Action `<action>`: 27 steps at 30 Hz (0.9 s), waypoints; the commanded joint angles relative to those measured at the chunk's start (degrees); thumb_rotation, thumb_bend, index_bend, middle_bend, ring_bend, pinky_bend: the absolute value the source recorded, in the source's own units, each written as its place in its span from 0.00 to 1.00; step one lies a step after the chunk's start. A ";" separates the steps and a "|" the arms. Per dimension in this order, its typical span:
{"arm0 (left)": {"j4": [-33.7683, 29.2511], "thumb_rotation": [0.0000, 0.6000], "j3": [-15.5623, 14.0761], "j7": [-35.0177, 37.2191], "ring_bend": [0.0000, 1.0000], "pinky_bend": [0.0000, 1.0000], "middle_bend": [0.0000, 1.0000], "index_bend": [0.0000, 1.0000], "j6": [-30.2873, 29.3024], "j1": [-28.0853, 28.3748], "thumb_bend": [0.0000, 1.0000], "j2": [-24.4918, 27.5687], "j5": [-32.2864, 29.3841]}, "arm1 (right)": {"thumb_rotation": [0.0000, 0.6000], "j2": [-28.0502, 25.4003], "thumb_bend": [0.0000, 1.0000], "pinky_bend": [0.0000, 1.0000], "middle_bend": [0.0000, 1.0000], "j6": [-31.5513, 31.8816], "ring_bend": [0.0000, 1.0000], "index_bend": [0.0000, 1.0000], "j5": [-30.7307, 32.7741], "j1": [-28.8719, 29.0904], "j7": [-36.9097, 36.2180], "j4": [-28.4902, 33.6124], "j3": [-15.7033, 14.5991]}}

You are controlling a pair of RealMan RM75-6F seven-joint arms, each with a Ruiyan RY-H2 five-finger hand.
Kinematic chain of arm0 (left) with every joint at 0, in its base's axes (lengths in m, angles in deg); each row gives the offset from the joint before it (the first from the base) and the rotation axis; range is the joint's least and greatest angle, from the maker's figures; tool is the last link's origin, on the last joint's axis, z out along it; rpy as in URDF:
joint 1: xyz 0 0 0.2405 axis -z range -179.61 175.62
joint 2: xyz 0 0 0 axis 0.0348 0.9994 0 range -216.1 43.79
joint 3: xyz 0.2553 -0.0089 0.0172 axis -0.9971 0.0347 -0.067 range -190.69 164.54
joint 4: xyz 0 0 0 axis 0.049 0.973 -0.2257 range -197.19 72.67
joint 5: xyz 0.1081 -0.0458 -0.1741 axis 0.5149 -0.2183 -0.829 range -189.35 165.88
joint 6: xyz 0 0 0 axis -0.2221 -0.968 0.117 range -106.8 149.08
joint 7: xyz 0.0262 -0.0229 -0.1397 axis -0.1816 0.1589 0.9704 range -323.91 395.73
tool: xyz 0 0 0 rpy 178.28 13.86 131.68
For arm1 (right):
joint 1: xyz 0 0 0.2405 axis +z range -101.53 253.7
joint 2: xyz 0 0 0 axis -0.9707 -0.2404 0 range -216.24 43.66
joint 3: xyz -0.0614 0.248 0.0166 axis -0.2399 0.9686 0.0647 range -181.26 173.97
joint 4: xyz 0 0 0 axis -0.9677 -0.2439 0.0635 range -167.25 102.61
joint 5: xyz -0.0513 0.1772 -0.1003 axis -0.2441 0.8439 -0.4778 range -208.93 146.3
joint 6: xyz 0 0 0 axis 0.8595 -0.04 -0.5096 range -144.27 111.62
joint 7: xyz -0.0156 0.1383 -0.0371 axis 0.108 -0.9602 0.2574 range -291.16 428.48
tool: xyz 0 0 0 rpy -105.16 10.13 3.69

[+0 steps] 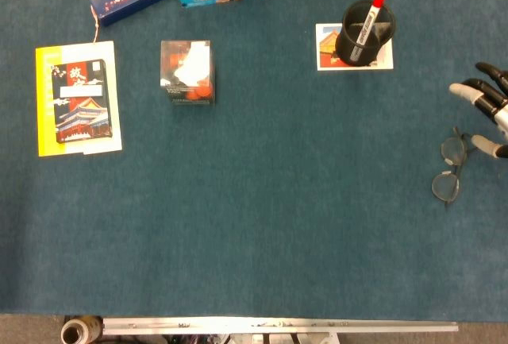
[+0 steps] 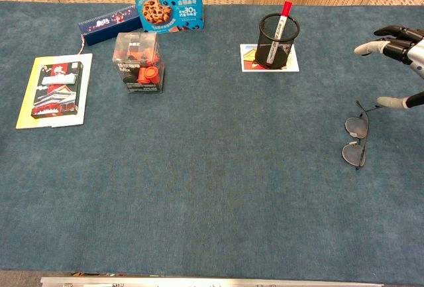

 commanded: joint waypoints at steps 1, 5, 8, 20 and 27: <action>-0.02 1.00 -0.02 0.04 0.50 0.63 0.53 0.52 -0.06 -0.04 0.52 0.00 0.03 | 1.00 -0.67 0.11 0.29 0.31 0.11 0.14 0.24 -0.16 -0.49 0.54 0.91 -0.28; -0.05 1.00 -0.09 -0.03 0.50 0.63 0.53 0.52 -0.07 -0.07 0.52 -0.01 0.10 | 1.00 -1.17 0.11 0.29 0.31 -0.24 0.14 0.24 -0.28 -0.97 0.99 1.58 -0.63; -0.05 1.00 -0.07 -0.07 0.50 0.63 0.53 0.52 -0.09 -0.07 0.52 -0.03 0.09 | 1.00 -1.24 0.11 0.29 0.31 -0.77 0.14 0.24 -0.32 -1.29 1.10 1.61 -0.91; -0.11 1.00 -0.04 0.14 0.50 0.63 0.53 0.52 -0.24 -0.15 0.52 0.06 0.11 | 1.00 -0.06 0.11 0.29 0.31 -2.81 0.14 0.24 -0.43 -2.08 0.12 -0.04 -1.82; -0.13 1.00 -0.01 0.38 0.50 0.63 0.53 0.52 -0.30 -0.18 0.52 0.14 0.14 | 1.00 0.88 0.11 0.29 0.31 -4.08 0.14 0.24 -0.74 -2.53 -0.58 -1.27 -2.64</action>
